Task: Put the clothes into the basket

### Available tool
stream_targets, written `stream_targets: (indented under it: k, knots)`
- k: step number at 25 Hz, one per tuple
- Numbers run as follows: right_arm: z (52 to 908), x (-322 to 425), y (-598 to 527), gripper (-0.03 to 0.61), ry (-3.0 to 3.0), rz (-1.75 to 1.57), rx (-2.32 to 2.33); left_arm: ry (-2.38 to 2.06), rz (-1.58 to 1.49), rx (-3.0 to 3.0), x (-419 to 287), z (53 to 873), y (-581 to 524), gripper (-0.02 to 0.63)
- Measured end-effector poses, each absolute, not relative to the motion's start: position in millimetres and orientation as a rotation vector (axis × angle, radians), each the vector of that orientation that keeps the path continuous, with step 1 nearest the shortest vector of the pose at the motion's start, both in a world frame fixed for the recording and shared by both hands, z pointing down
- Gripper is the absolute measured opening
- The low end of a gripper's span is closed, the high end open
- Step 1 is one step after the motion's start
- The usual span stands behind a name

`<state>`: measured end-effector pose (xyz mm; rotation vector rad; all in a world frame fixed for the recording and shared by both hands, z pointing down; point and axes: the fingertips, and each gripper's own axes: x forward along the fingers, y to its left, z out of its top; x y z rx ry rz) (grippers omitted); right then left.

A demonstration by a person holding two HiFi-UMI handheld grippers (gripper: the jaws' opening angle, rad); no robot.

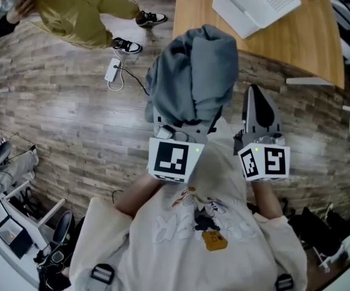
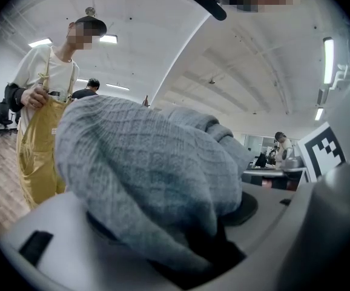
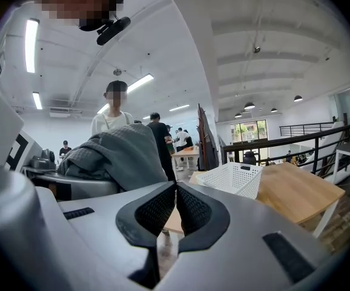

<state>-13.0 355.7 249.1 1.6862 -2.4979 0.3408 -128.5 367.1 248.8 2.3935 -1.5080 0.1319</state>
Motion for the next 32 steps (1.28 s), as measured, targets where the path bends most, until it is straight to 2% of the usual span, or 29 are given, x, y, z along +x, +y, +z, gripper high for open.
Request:
stream_targets:
  k: [18, 32]
  knots:
    - [251, 99, 230, 0.025, -2.588, 0.439, 1.681, -1.617, 0.221, 2.383, -30, 237, 243, 0.342]
    - [259, 109, 179, 0.026, -2.651, 0.521, 1.607, -1.65, 0.226, 2.306, -8, 243, 203, 0.342]
